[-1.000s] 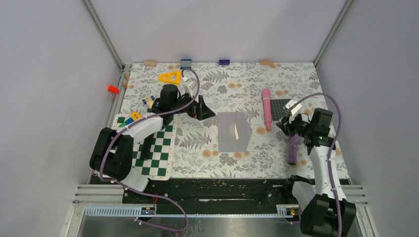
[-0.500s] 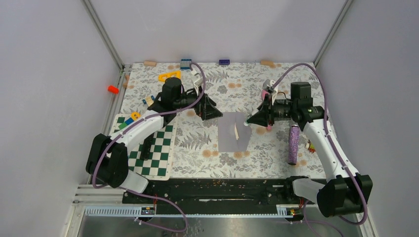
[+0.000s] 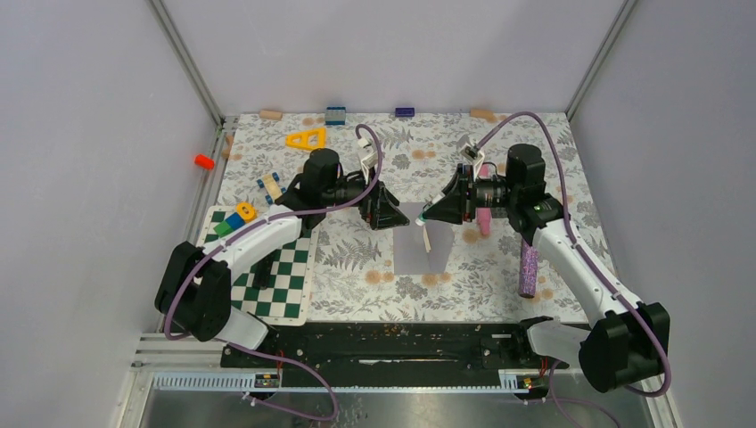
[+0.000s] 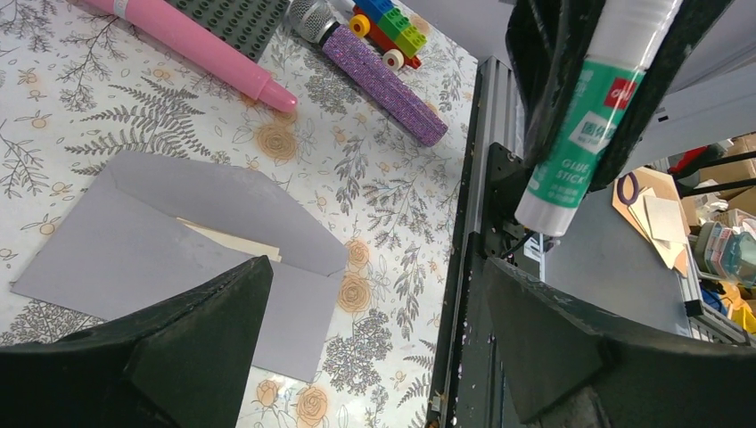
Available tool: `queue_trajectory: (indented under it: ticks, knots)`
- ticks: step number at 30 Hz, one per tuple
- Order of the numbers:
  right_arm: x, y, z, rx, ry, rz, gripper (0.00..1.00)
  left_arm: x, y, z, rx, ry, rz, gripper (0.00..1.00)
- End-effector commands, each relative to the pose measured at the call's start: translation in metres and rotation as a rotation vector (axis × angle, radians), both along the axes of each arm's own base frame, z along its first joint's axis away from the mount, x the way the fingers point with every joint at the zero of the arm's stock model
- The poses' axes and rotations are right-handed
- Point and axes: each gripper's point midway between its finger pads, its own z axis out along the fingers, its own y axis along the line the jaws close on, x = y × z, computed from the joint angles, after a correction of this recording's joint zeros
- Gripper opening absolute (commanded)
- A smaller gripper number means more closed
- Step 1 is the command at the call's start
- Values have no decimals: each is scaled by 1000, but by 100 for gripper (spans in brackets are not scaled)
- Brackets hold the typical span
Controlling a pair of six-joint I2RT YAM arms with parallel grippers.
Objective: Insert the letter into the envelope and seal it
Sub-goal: Pick up the solid glue from the center of the board, then adjust the solid glue.
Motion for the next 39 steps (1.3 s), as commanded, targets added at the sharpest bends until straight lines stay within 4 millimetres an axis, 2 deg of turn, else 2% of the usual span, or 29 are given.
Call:
queue_trajectory:
  ticks: [1, 13, 30, 35, 39]
  knots:
    - [-1, 6, -4, -11, -36, 7, 10, -1, -7, 16, -46, -43, -24, 92]
    - [1, 14, -20, -64, -8, 9, 10, -9, -12, 20, -62, -25, -54, 90]
    - [2, 24, 2, 12, 33, 20, 8, -19, -21, 8, -54, 3, -96, 88]
    - [6, 25, 0, 7, 41, 10, 7, -26, -24, 14, -88, 23, -145, 75]
    - [20, 20, -17, -71, 19, -64, 5, -38, -22, 25, -139, 14, -202, 69]
